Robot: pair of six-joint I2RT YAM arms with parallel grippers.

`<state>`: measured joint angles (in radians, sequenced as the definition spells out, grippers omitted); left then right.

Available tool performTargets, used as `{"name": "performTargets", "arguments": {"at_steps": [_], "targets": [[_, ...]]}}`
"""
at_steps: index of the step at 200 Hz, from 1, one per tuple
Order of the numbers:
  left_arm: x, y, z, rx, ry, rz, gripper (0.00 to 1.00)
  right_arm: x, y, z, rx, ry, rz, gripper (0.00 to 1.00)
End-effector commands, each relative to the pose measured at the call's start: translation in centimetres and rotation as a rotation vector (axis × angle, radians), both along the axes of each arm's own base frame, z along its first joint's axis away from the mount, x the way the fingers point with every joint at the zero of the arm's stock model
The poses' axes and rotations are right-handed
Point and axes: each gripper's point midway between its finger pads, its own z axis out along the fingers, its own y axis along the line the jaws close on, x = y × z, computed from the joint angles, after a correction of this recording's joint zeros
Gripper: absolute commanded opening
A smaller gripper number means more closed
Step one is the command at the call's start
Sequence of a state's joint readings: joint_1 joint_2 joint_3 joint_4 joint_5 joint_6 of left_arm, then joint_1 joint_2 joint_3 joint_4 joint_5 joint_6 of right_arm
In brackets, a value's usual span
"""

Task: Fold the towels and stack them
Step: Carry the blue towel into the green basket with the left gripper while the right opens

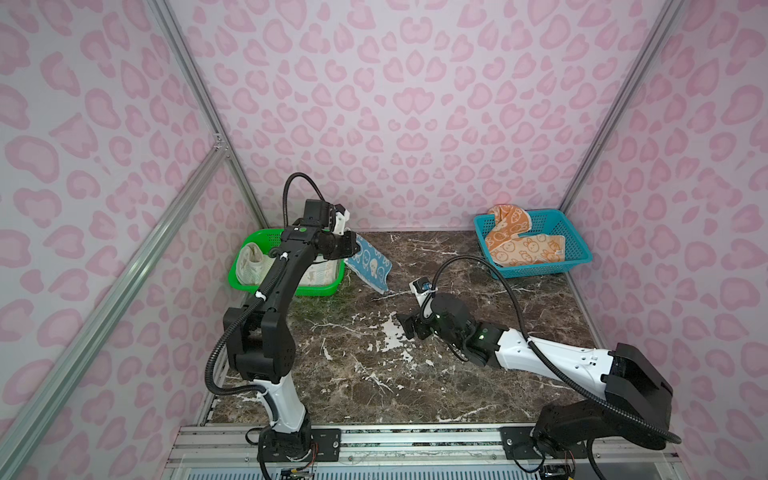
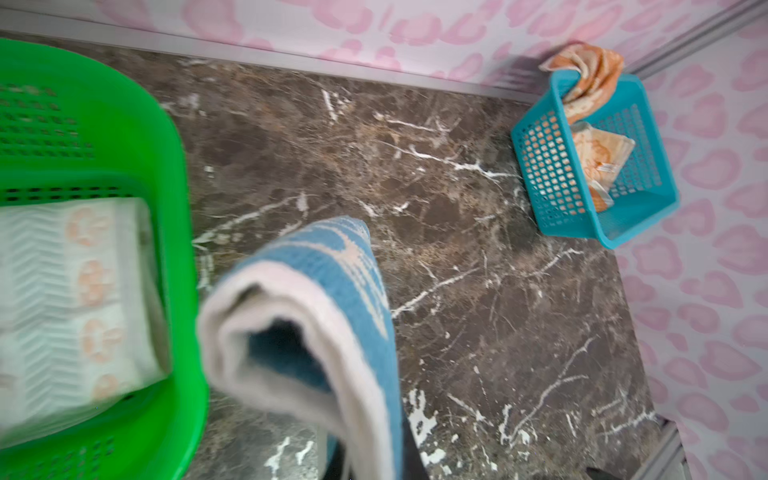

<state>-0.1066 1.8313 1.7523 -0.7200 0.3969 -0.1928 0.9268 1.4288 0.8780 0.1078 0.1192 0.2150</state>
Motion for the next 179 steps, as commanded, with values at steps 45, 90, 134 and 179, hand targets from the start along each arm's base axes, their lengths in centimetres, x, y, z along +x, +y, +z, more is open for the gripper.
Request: {"name": "performTargets", "arguments": {"at_steps": [45, 90, 134, 179], "targets": [[2.8, 9.6, -1.2, 0.111, 0.003, 0.188, 0.03, 0.4, 1.0, 1.0, 0.023, -0.017, 0.037, 0.99], [3.4, 15.6, -2.1, 0.165, 0.006, 0.296, 0.03, 0.6, 1.2, 1.1, 0.036, -0.015, 0.036, 0.99], [4.0, 20.1, -4.9, 0.180, 0.054, 0.361, 0.03, 0.9, 1.3, 0.8, 0.028, -0.002, 0.044, 0.99], [5.0, 23.4, -8.0, 0.121, 0.091, 0.406, 0.03, 1.0, 1.6, 0.9, 0.033, -0.001, 0.050, 0.99]]}}
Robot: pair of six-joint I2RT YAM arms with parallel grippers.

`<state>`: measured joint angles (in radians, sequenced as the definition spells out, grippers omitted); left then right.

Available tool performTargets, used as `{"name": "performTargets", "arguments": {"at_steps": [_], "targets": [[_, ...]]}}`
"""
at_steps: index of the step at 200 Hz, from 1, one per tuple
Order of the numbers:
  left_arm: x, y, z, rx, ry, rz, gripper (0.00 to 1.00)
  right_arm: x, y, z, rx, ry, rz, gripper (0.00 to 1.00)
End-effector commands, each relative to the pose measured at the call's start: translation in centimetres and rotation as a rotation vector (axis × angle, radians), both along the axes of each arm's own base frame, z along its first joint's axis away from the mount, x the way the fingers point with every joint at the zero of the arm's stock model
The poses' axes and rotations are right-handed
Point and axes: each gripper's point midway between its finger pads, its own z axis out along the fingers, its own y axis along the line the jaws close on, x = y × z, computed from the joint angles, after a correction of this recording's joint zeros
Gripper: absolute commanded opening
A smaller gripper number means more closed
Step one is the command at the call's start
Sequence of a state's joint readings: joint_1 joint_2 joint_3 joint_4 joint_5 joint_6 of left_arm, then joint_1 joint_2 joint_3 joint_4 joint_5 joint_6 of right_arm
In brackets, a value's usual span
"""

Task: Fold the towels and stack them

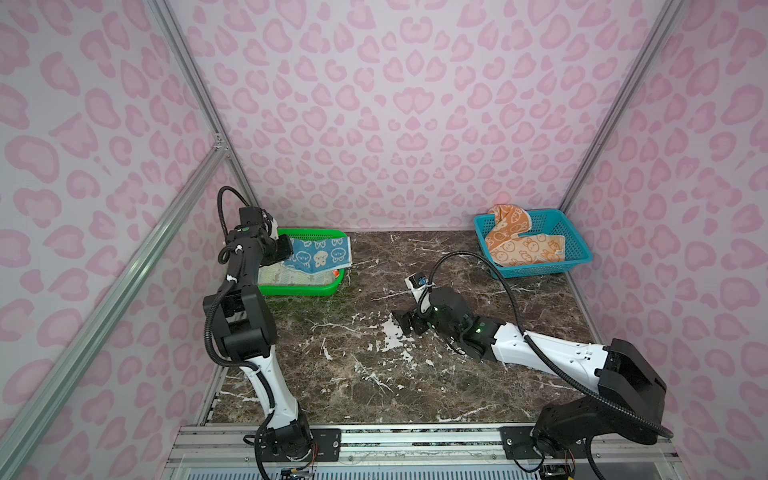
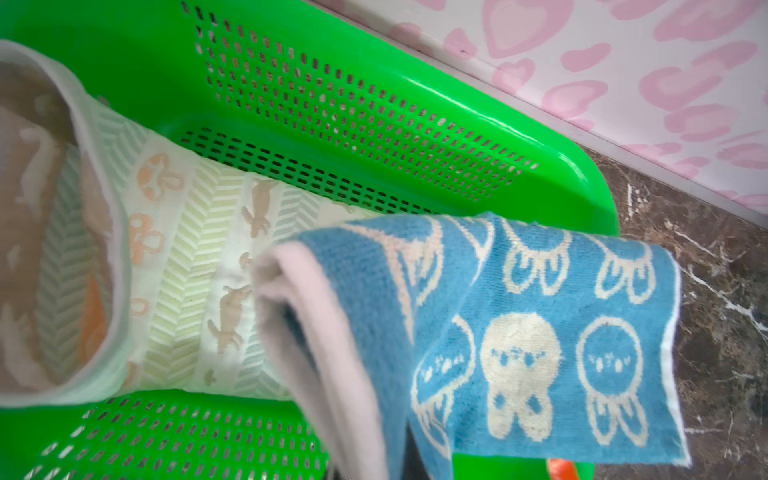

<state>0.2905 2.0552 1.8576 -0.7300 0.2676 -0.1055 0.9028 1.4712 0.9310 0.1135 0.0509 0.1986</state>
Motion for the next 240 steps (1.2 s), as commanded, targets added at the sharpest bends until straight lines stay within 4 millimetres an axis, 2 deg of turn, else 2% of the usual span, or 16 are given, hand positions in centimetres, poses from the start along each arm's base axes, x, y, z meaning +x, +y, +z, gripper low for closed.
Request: {"name": "performTargets", "arguments": {"at_steps": [1, 32, 57, 68, 71, 83, 85, 87, 89, 97, 181, 203, 240], "targets": [[1.2, 1.1, -0.7, -0.020, -0.026, 0.001, 0.03, 0.2, 0.3, 0.3, 0.010, -0.008, 0.006, 0.99], [1.8, 1.5, -3.2, -0.056, -0.003, -0.007, 0.04, 0.3, 0.4, 0.3, 0.005, -0.006, 0.010, 0.99], [1.8, 2.4, -4.6, -0.024, 0.045, 0.023, 0.22, 0.3, 0.4, 0.4, 0.000, -0.009, 0.012, 0.99], [1.6, 2.9, -4.7, -0.002, 0.053, 0.044, 0.35, 0.3, 0.3, 0.3, -0.001, -0.007, 0.010, 0.99], [1.6, 3.0, -4.6, 0.002, 0.052, 0.048, 0.42, 0.4, 0.3, 0.3, -0.001, -0.006, 0.011, 0.99], [1.6, 2.9, -3.7, 0.006, 0.032, 0.047, 0.59, 0.4, 0.4, 0.3, 0.001, -0.006, 0.012, 0.99], [1.6, 2.9, -3.6, 0.005, 0.027, 0.045, 0.68, 0.4, 0.4, 0.3, 0.002, -0.006, 0.012, 0.99], [1.6, 2.8, -3.3, 0.003, 0.020, 0.043, 0.90, 0.4, 0.4, 0.2, 0.000, -0.004, 0.012, 0.99], [1.6, 2.7, -3.2, 0.001, 0.014, 0.041, 1.00, 0.4, 0.4, 0.3, 0.002, -0.006, 0.011, 0.99], [1.7, 2.6, -2.4, 0.000, -0.011, 0.043, 0.97, 0.4, 0.5, 0.2, 0.003, -0.003, 0.014, 0.99], [0.6, 1.3, 5.2, 0.034, -0.231, 0.033, 0.97, 0.2, 0.4, 0.0, 0.013, 0.002, 0.018, 0.99], [0.0, 0.7, 6.0, 0.037, -0.248, 0.024, 0.97, 0.1, 0.4, -0.1, 0.013, 0.004, 0.017, 0.99], [-1.4, 0.2, 6.2, 0.054, -0.249, 0.043, 0.97, 0.1, 0.4, 0.0, 0.024, 0.004, 0.018, 0.99]]}}
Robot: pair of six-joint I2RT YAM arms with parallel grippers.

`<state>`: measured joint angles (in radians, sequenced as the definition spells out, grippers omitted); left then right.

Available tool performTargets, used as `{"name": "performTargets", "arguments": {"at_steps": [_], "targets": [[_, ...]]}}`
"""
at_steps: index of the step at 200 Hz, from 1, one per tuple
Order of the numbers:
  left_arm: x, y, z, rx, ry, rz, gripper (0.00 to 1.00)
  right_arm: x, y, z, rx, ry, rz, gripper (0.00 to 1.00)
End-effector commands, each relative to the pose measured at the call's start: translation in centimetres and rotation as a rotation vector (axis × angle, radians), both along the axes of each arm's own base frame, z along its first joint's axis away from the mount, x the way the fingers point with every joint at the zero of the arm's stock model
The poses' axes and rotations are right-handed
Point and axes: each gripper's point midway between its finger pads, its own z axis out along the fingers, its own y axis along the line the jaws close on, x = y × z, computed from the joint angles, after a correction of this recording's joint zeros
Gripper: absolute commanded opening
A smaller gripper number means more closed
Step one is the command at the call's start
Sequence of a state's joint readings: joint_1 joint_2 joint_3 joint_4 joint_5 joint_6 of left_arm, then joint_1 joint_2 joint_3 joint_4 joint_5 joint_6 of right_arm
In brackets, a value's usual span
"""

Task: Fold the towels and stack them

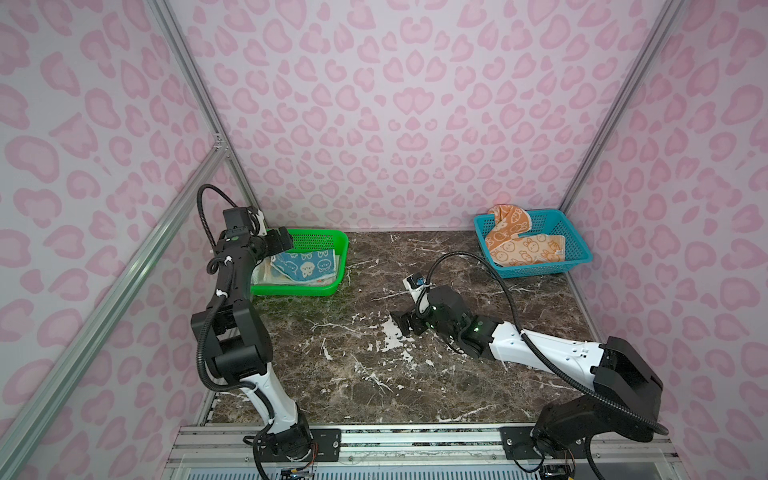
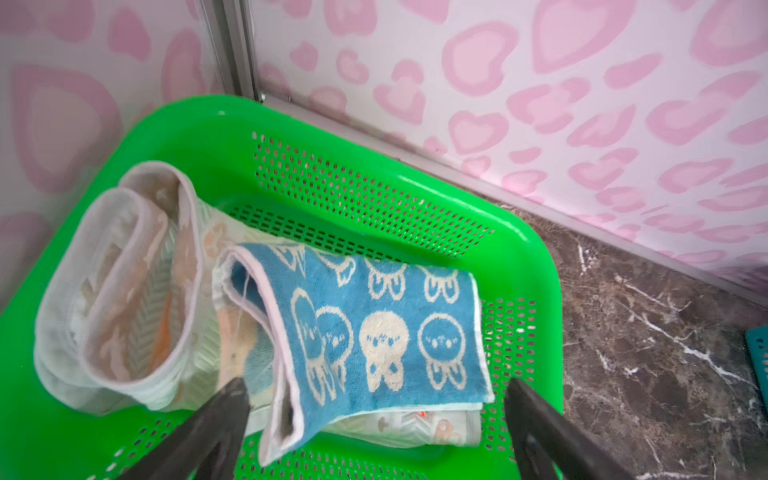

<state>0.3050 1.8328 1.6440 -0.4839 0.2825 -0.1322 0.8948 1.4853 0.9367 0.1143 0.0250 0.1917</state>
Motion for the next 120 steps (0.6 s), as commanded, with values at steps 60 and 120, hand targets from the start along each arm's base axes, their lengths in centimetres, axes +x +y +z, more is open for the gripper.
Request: {"name": "performTargets", "arguments": {"at_steps": [60, 120], "targets": [[-3.2, -2.4, 1.2, 0.022, -0.033, 0.010, 0.97, -0.2, -0.1, 0.7, 0.032, -0.017, 0.006, 0.99], [-5.0, -4.1, 2.9, 0.052, -0.061, 0.007, 0.97, 0.1, -1.2, 1.3, 0.048, -0.016, 0.006, 0.99]]}}
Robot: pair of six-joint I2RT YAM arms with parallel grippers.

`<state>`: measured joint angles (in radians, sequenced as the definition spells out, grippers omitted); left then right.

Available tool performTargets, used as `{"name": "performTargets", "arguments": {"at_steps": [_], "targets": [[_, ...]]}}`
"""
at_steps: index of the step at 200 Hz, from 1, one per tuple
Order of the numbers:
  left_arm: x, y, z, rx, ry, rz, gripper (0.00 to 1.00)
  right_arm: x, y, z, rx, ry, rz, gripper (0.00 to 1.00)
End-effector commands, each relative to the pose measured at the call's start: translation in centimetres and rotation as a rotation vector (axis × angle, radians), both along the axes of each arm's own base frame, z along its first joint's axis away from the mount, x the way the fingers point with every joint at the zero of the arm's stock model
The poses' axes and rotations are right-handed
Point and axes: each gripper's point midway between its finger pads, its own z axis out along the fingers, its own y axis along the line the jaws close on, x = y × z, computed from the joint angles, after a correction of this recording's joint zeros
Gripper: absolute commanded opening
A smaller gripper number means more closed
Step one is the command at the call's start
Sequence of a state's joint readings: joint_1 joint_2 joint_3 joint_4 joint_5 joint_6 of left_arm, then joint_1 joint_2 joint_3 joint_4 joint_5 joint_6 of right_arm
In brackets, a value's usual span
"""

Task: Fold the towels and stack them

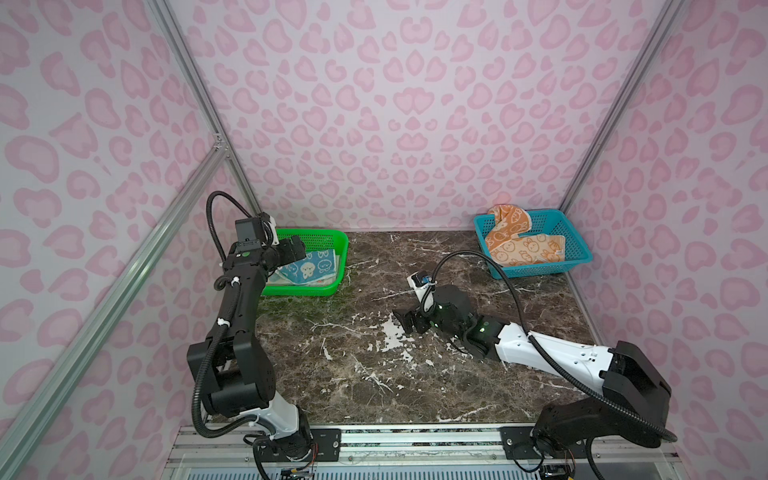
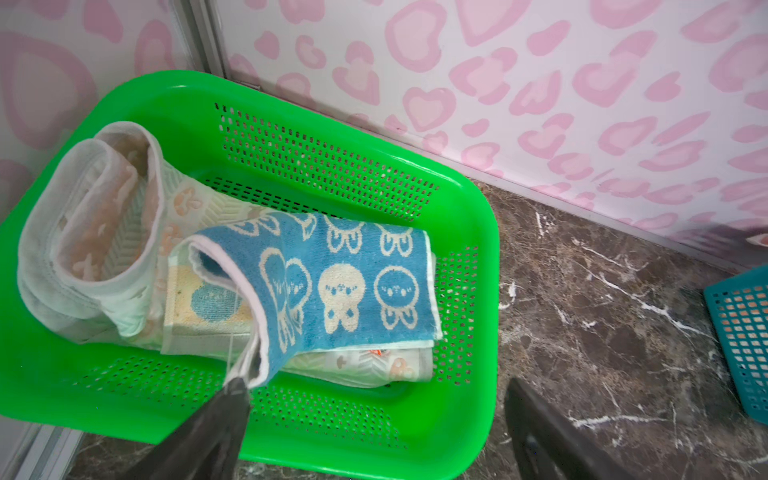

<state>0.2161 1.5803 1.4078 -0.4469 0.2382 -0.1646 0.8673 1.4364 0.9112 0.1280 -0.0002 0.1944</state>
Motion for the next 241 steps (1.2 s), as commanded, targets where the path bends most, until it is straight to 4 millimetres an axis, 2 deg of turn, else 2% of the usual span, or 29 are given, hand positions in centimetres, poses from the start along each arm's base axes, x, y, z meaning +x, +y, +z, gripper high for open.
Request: {"name": "performTargets", "arguments": {"at_steps": [1, 22, 74, 89, 102, 123, 137, 157, 186, 188, 194, 213, 231, 237, 238, 241], "targets": [[-0.1, 1.0, 0.7, 0.036, -0.019, 0.046, 0.97, -0.1, -0.1, 0.1, 0.010, -0.003, 0.013, 0.99], [0.2, 2.1, 0.2, 0.067, -0.001, 0.085, 0.97, -0.2, -0.2, -0.1, 0.016, 0.002, 0.013, 0.99], [2.7, 4.0, -1.3, 0.053, 0.022, 0.106, 0.97, 0.0, 0.0, -1.0, 0.017, 0.043, 0.003, 0.99], [3.2, 4.5, -1.6, 0.046, 0.022, 0.104, 0.98, 0.3, 0.5, -1.1, 0.032, 0.068, 0.008, 0.98], [3.5, 5.0, -2.0, 0.039, 0.027, 0.105, 0.99, 0.7, 1.3, -0.9, 0.064, 0.086, 0.024, 0.94], [3.7, 5.7, -2.6, 0.031, 0.037, 0.112, 0.98, 1.5, 3.5, -0.4, 0.150, 0.115, 0.071, 0.85], [3.8, 6.1, -3.1, 0.026, 0.046, 0.118, 0.95, 2.0, 5.9, 0.2, 0.191, 0.121, 0.137, 0.81], [4.0, 6.4, -3.9, 0.022, 0.059, 0.123, 0.90, 3.0, 9.5, 0.9, 0.213, 0.165, 0.228, 0.67], [4.1, 6.8, -4.9, 0.022, 0.081, 0.130, 0.78, 5.0, 13.7, 1.6, 0.253, 0.207, 0.304, 0.54], [4.1, 6.9, -4.9, 0.022, 0.083, 0.132, 0.78, 5.3, 14.2, 2.4, 0.265, 0.196, 0.309, 0.53], [4.1, 7.0, -5.1, 0.022, 0.086, 0.133, 0.75, 5.9, 15.1, 2.9, 0.273, 0.199, 0.321, 0.49], [4.0, 7.3, -5.6, 0.028, 0.096, 0.141, 0.69, 7.3, 17.6, 3.2, 0.275, 0.226, 0.353, 0.40], [3.9, 7.6, -5.7, 0.038, 0.103, 0.150, 0.60, 8.8, 19.7, 2.2, 0.275, 0.263, 0.359, 0.29], [3.8, 7.7, -5.6, 0.043, 0.105, 0.153, 0.56, 9.2, 20.2, 2.7, 0.282, 0.267, 0.364, 0.26], [3.8, 7.7, -5.6, 0.043, 0.106, 0.155, 0.56, 9.3, 20.3, 2.0, 0.275, 0.279, 0.361, 0.26], [3.8, 7.8, -5.6, 0.044, 0.106, 0.155, 0.53, 9.5, 20.6, 1.7, 0.272, 0.287, 0.363, 0.25]]}}
